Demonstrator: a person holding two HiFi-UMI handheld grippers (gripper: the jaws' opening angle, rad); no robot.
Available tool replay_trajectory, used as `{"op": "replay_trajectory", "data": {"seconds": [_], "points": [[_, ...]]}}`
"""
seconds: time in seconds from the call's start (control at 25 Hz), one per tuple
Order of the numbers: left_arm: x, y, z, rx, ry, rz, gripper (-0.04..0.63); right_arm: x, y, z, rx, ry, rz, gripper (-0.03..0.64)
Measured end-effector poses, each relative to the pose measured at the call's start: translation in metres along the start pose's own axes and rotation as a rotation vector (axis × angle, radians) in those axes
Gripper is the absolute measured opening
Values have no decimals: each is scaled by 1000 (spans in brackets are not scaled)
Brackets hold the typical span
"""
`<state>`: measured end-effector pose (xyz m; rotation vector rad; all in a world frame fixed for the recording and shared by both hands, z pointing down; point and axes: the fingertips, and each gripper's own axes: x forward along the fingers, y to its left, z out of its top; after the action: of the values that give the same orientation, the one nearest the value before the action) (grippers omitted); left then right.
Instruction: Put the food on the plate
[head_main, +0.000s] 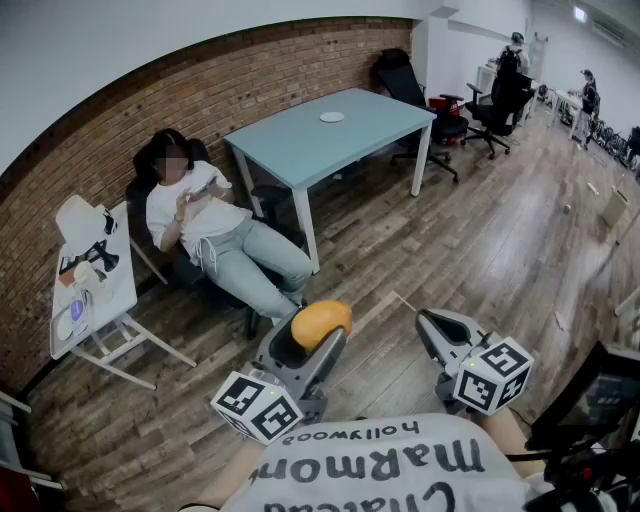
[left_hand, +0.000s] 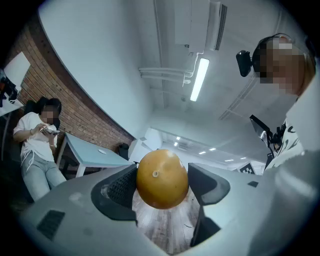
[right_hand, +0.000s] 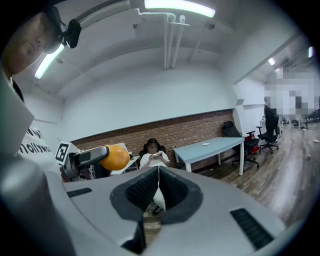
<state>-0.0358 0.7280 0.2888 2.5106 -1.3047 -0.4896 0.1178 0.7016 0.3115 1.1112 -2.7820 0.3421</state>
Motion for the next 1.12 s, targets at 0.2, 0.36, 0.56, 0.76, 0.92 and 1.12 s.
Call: {"op": "replay_trajectory", "data": {"seconds": [0.2,0.36,0.56,0.76,0.92,1.12], "points": [[-3,3,-1,0,4,-7,319,5,-1,-3,12,-2,-20,12],[-12,11,1,-4,4,1,319,11,8,-8,-4,5,-25,12],[-21,21,5,-13,18,-15,319,21,23,-7,12,-1,-26,12],[-33,36,3,-17,28,-43,319,34,32,-23,53,3,-68,12],[-39,55,0,-35,15,-40,319,40,33,-48,67,53,-106,12],[-31,65,-6,-56,60,-68,319,51,23,-45,92,62,-136,12]]}}
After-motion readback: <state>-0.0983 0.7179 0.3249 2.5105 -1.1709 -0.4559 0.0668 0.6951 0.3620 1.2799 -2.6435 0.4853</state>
